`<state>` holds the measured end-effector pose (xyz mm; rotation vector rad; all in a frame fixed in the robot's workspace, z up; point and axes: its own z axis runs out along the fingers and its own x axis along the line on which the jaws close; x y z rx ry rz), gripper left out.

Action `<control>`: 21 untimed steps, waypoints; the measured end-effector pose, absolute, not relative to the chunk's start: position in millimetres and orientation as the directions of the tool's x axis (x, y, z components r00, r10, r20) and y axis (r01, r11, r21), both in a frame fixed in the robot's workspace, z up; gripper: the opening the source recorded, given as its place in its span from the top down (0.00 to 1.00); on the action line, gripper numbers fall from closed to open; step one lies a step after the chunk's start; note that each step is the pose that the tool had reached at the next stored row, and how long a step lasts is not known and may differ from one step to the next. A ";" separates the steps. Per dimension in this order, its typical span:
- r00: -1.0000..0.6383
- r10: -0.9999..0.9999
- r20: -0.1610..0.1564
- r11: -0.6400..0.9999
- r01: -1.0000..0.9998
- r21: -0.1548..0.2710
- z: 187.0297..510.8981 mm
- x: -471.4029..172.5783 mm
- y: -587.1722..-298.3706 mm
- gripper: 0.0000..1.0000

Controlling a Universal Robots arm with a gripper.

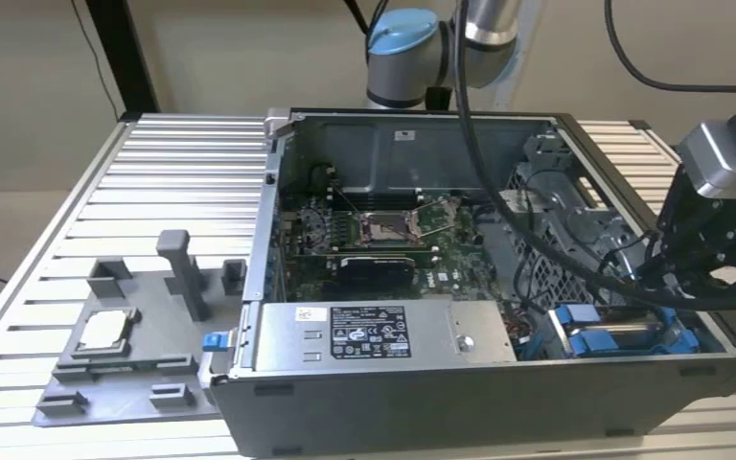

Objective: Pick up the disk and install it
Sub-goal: 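Insert the second disk wire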

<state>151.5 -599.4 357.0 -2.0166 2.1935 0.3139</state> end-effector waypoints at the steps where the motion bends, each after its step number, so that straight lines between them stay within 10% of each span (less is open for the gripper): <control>1: -0.088 -0.967 -0.240 0.077 -0.996 0.054 357.0 148.6 -599.3 1.00; 21: -0.077 -0.989 -0.130 0.080 -0.997 -0.019 356.9 116.5 -590.6 1.00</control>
